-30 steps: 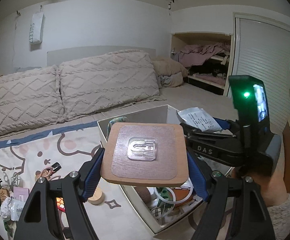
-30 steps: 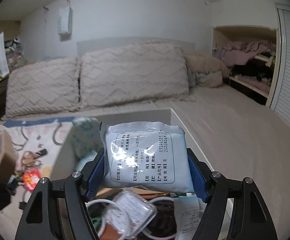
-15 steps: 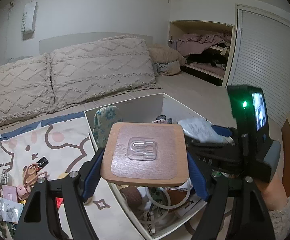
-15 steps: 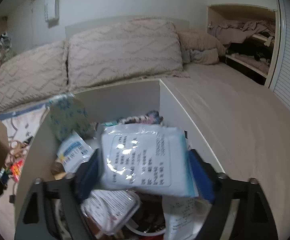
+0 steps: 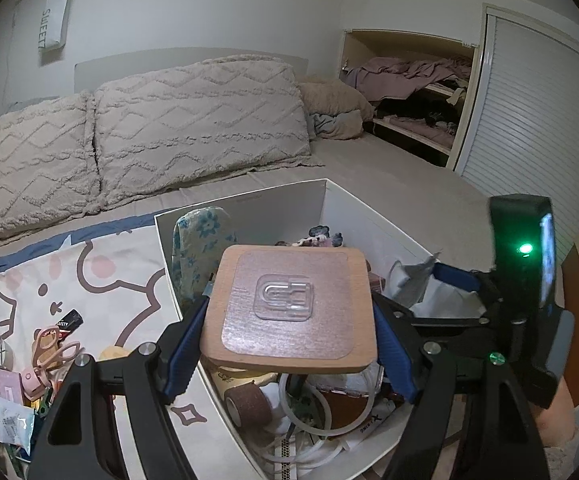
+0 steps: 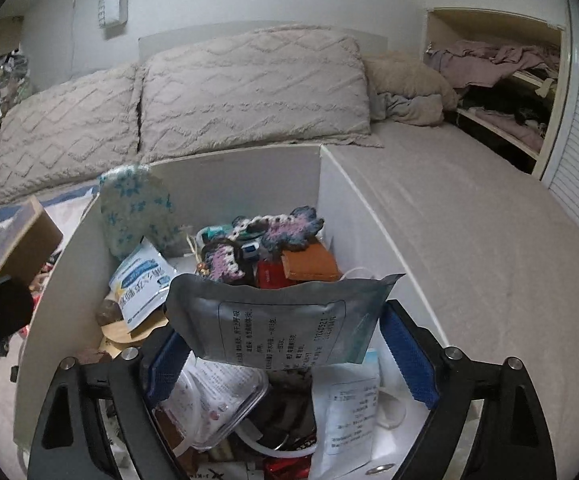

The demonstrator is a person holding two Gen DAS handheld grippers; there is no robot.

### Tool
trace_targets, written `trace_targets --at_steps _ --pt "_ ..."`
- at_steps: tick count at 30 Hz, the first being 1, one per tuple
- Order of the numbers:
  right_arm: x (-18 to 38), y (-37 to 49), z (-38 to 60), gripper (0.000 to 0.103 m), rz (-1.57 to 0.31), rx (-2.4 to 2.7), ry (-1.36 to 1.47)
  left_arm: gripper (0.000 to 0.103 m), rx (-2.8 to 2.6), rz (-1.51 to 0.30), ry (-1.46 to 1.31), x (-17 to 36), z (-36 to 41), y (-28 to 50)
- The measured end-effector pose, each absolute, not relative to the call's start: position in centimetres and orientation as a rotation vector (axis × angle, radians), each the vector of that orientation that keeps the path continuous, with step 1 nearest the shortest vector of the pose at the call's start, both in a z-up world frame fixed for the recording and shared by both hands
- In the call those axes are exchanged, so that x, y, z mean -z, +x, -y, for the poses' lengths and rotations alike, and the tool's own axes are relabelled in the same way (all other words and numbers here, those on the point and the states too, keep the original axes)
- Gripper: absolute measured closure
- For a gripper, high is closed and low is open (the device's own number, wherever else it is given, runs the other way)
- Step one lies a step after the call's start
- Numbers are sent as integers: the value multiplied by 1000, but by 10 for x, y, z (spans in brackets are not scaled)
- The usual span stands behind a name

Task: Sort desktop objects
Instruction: 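Open the right tool to drop the sachet into the box, then lower the left tool into the box and open it, releasing the wooden pad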

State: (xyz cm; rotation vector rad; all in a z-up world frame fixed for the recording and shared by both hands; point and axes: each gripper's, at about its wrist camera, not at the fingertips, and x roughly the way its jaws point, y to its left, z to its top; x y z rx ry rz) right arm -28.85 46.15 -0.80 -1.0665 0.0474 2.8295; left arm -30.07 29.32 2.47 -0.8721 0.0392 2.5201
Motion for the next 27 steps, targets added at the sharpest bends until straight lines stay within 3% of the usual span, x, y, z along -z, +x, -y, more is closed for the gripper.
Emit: trace_targets --at_steps 18,27 --pt "-10 -274 -471 0 -48 -2829 -962 26 -2536 -61 -877 -24 -293 -306" --pt "-3 -271 -463 0 123 -2807 -1026 26 -2493 -110 -949 -20 -313 -315"
